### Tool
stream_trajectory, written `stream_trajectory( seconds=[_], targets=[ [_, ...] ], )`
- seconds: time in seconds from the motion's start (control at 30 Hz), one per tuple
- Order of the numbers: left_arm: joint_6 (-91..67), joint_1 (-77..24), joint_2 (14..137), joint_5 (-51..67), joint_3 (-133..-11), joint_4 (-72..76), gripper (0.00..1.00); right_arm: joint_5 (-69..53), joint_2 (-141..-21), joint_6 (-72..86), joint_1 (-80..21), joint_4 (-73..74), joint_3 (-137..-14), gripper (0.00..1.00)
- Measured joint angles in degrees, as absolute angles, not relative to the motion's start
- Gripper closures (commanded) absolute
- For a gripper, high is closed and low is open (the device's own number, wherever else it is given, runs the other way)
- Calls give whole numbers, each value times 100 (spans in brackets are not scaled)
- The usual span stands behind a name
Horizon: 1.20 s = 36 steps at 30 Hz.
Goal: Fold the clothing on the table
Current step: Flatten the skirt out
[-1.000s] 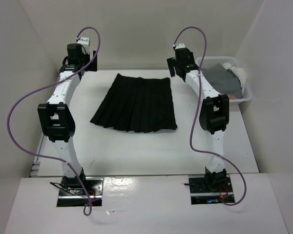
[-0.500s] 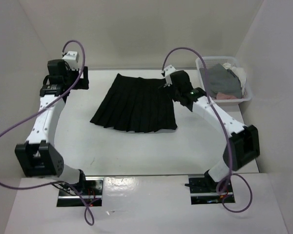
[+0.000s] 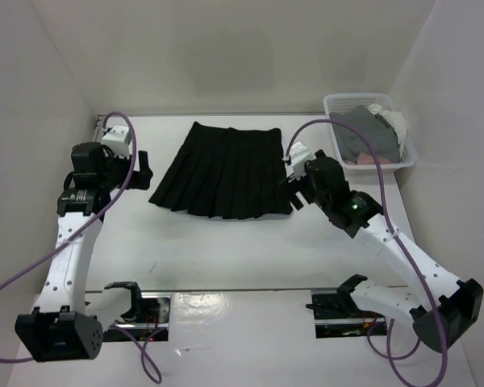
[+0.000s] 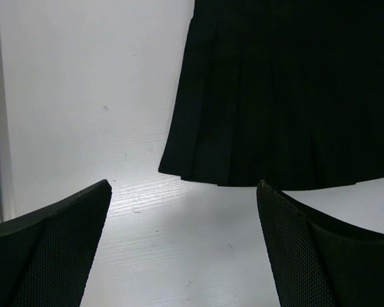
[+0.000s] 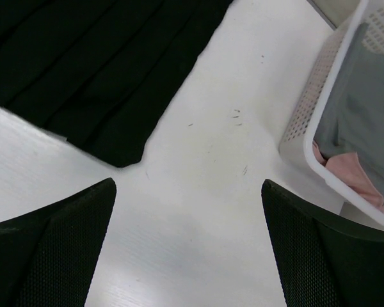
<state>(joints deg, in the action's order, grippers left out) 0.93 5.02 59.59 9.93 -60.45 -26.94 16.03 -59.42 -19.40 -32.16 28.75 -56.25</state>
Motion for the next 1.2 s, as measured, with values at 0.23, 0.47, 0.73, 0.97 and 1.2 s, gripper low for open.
stream_trajectory(
  seconds=[0.23, 0.47, 0.73, 0.97, 1.2],
  targets=[
    [143, 502, 4628, 1245, -5310, -2467, 0, 2453, -6523, -2001, -4486, 2849, -4873, 2],
    [172, 502, 4646, 1271, -5142, -2353, 0, 3256, -7526, -1999, -5096, 2609, -4458, 2],
    [174, 502, 4912, 1188, -5030, -2403, 0, 3472, -7797, -1964, -5229, 2193, -4342, 2],
    [174, 502, 4762, 1142, -5026, -2397, 0, 3583, -8313, -2029, -5369, 1841, -4300, 2],
    [176, 502, 4746, 1052, -5026, -2397, 0, 4047, -9118, -2215, -5693, 1490, -4313, 2]
  ],
)
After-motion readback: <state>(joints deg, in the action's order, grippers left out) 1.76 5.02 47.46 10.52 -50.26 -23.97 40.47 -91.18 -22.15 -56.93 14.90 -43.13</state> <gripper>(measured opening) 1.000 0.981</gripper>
